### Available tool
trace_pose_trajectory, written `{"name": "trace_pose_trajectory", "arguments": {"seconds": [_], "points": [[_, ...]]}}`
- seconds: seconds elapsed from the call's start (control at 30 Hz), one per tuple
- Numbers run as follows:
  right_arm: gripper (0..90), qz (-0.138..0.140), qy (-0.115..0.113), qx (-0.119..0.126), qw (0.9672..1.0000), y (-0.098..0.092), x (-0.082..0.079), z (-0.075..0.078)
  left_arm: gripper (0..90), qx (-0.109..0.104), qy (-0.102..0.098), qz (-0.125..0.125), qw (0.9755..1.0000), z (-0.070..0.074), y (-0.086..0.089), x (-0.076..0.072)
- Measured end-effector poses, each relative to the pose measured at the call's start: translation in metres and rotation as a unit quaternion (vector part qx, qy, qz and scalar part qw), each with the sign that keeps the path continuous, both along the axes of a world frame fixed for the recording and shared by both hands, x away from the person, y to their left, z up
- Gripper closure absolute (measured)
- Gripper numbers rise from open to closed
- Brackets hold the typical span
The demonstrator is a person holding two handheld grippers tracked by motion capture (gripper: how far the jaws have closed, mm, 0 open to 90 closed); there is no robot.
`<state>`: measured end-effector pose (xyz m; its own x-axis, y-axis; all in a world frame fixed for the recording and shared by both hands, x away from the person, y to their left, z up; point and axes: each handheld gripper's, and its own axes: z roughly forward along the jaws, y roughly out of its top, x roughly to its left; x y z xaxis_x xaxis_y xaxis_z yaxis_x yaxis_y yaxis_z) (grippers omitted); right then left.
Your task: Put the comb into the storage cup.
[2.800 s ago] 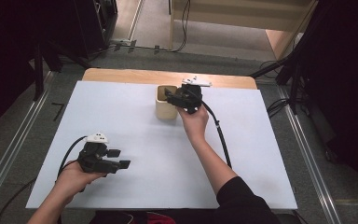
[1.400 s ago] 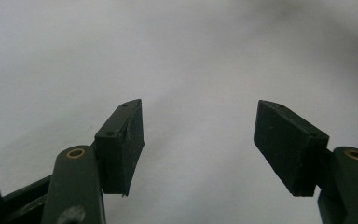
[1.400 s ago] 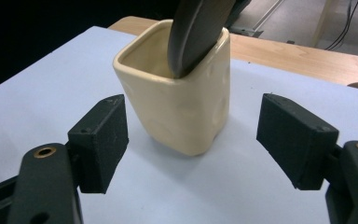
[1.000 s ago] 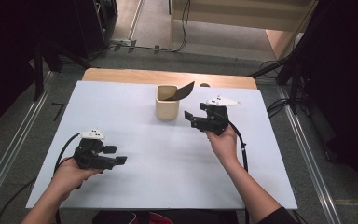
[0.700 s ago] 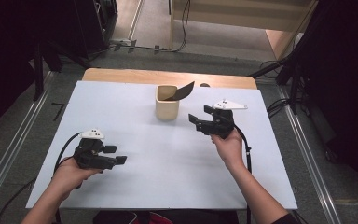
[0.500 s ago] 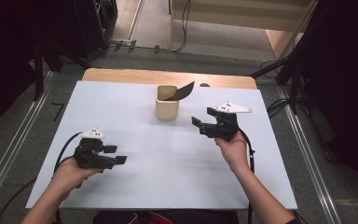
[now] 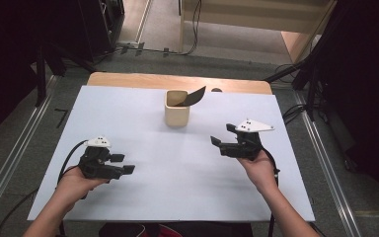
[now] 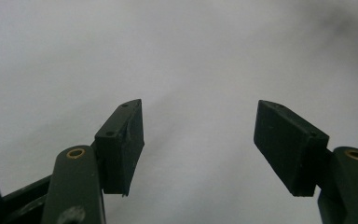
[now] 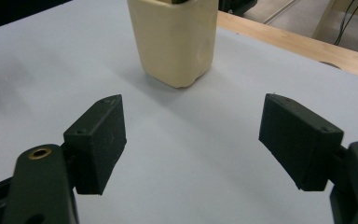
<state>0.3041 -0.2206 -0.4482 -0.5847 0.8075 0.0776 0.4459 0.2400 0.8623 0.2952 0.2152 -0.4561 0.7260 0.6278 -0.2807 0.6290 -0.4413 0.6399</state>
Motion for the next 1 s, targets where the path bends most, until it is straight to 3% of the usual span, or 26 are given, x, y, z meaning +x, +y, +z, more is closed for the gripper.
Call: {"name": "trace_pose_trajectory", "arguments": {"seconds": [0.43,1.0], "points": [[21.1,0.032,0.003,-0.023,0.9992,0.003,-0.02,-0.009,33.0,-0.008,-0.004,-0.002,1.0,0.001,-0.003,-0.002],[21.1,0.042,0.022,-0.031,0.9984,-0.01,-0.045,-0.019,31.8,-0.011,-0.007,0.002,0.9999,-0.001,0.0,-0.009]]}}
